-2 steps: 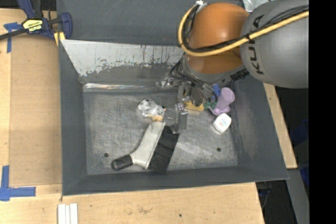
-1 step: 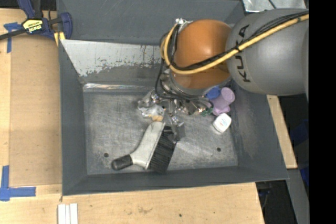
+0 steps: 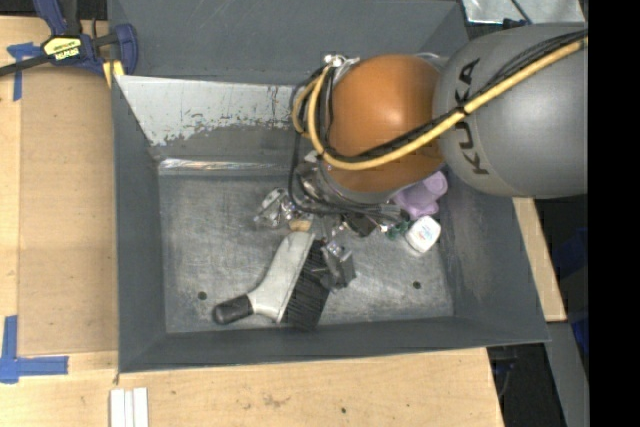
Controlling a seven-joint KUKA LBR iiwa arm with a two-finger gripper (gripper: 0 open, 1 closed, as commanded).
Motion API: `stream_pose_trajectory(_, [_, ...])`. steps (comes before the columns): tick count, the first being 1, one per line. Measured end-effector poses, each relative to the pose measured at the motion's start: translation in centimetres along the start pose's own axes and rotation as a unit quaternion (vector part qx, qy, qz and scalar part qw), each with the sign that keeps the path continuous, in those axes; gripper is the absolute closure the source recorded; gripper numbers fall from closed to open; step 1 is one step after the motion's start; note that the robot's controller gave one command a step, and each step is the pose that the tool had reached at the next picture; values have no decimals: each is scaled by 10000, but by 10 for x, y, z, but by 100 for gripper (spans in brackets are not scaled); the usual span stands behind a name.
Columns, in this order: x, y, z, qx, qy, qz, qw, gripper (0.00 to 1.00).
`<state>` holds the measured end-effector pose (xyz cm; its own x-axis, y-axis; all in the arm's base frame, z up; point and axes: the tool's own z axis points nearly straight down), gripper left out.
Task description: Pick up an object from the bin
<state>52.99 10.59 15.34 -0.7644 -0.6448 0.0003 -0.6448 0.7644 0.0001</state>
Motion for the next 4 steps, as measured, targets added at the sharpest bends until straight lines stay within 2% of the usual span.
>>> stream_pose_trajectory(1, [-3,2,34,9,-12,-1524,9883,0])
stream_pose_trajectory(2, [-15,-9,75,-5,72,-1290,9916,100])
stream_pose_trajectory(4, [-14,-9,74,-7,69,-1288,9916,100])
